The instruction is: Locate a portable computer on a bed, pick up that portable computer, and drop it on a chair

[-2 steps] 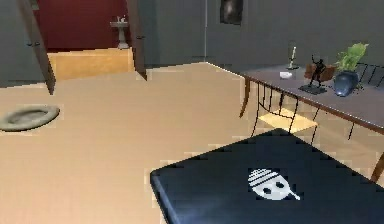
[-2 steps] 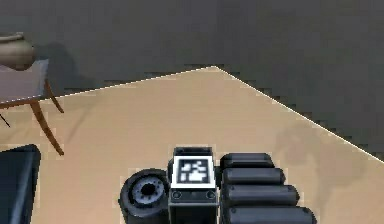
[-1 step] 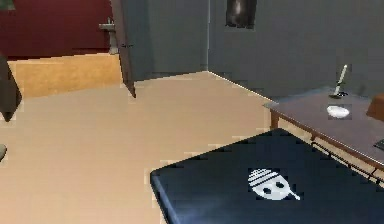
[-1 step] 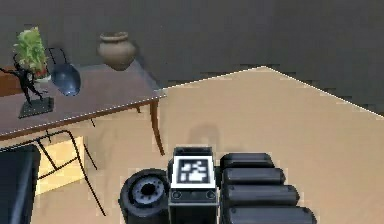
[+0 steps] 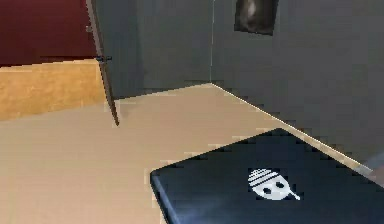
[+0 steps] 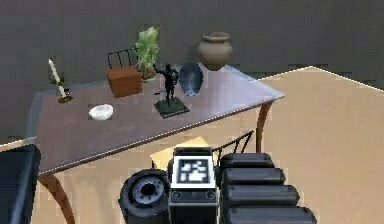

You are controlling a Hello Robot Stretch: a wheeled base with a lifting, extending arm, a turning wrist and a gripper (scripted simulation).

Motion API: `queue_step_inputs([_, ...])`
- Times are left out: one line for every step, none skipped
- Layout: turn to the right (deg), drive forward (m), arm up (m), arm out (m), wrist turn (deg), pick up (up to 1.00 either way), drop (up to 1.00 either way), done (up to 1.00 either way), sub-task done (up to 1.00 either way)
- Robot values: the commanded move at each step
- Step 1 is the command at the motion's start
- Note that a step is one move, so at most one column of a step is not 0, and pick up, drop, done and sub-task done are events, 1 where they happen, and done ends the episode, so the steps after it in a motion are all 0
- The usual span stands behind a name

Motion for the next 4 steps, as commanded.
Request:
queue_step_inputs([9.0, 0.0, 0.0, 0.0, 0.0, 0.0, 0.0, 0.0, 0.0])
queue_step_inputs([0.0, 0.1, 0.0, 0.0, 0.0, 0.0, 0.0, 0.0, 0.0])
queue_step_inputs([-45.0, 0.0, 0.0, 0.0, 0.0, 0.0, 0.0, 0.0, 0.0])
queue_step_inputs([-45.0, 0.0, 0.0, 0.0, 0.0, 0.0, 0.0, 0.0, 0.0])
